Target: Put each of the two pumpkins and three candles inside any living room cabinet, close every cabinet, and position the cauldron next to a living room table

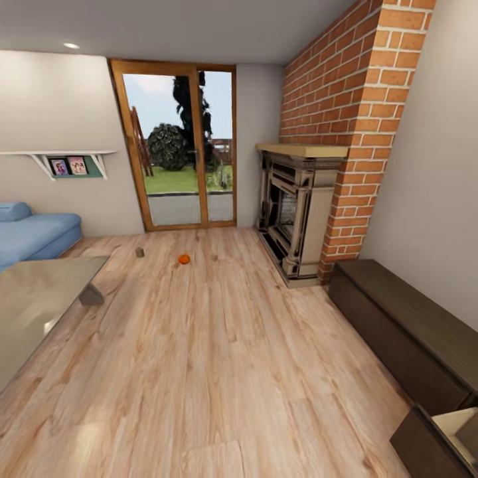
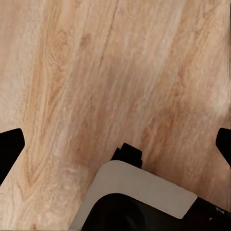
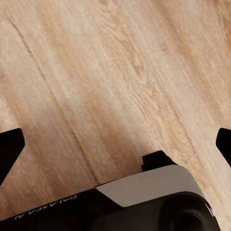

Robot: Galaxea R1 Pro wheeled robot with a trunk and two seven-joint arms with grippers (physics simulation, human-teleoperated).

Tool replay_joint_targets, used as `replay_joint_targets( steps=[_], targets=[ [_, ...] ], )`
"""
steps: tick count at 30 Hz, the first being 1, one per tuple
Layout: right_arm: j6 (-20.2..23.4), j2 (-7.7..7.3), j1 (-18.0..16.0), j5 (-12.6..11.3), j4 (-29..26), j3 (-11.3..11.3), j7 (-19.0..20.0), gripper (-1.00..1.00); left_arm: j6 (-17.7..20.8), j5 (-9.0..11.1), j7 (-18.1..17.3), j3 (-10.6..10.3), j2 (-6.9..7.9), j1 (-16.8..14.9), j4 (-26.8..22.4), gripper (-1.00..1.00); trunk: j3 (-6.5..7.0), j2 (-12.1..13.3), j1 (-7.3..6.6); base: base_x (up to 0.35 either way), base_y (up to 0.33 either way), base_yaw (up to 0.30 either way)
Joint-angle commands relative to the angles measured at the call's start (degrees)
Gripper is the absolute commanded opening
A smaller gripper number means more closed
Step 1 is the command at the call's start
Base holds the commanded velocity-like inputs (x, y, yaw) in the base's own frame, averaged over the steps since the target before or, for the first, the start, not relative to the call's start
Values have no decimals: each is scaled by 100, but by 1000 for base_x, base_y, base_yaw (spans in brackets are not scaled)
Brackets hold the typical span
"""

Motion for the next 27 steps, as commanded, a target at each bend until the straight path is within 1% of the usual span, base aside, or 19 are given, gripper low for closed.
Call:
replay_joint_targets(
  steps=[1, 5, 27],
  targets=[
    [-24, 5, -8, -33, 18, 42, -9, 100, -11, 66, 16, -50, -3, -2, -2, 100, -6, -3, 3, 321, 0, 0],
    [-24, 5, -8, -46, 14, 38, -29, 100, -31, 131, 14, -50, -14, 23, -2, 100, -6, -3, 3, 323, 0, 0],
    [-22, 5, -8, -40, 14, 38, 2, 100, -76, 127, 6, -50, -14, 230, -2, 100, -6, -3, 3, 323, 0, 0]
  ],
)
